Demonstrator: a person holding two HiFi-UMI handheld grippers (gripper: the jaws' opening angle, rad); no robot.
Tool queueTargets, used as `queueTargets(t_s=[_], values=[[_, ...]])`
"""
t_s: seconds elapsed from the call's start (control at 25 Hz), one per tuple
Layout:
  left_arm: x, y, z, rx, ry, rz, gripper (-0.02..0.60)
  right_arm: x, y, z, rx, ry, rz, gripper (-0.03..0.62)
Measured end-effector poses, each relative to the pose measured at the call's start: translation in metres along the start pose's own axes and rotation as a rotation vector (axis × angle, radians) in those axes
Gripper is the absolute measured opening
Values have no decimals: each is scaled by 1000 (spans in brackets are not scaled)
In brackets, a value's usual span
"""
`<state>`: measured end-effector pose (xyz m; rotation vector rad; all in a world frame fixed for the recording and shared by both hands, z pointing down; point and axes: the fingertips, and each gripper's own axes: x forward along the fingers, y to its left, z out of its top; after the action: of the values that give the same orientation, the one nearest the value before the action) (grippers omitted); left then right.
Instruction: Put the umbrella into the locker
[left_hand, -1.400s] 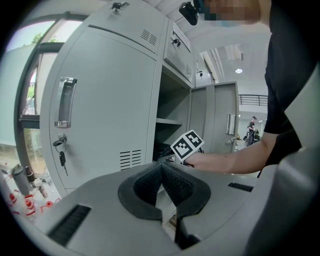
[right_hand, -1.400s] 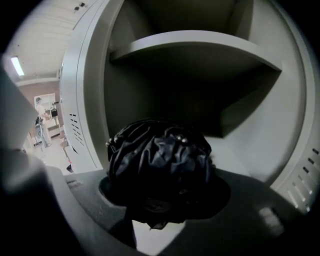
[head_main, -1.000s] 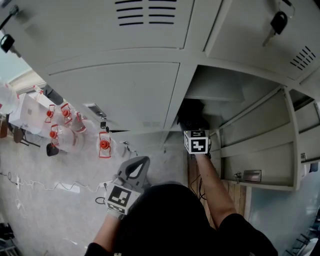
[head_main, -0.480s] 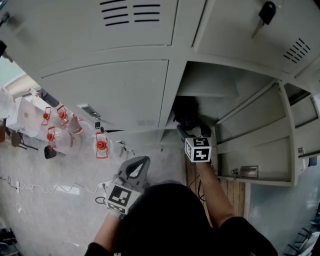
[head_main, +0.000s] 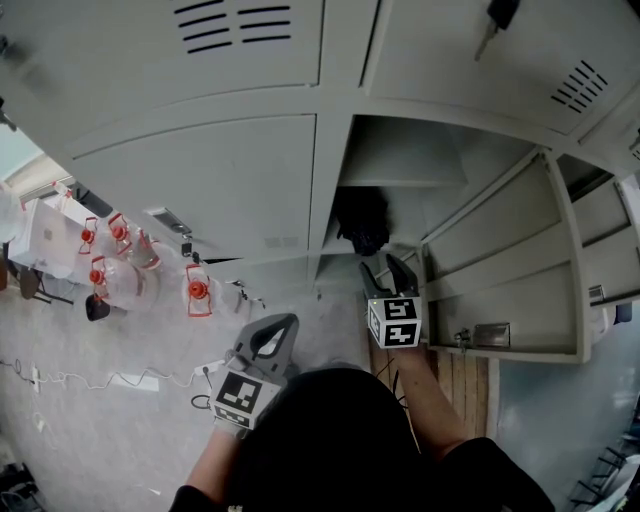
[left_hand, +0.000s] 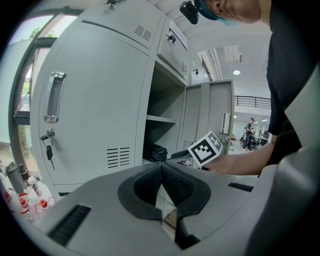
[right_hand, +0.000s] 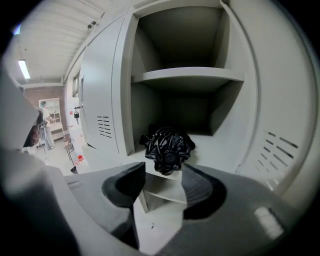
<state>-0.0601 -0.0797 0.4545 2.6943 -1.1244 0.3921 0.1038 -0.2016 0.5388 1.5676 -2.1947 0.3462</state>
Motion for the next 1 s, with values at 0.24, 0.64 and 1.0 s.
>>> queueTargets(t_s=[0.24,0.64,1.0], values=[[-4,2,-3,-9,3,20,12,4,7,-1,-85,8,-35,88],[-14,12,-9,-26,6,74,12,29,2,17,-224,47,-85,80],[-32,25,-11,-29,2,142,12,58,-8,31,-248,65,-111,81]])
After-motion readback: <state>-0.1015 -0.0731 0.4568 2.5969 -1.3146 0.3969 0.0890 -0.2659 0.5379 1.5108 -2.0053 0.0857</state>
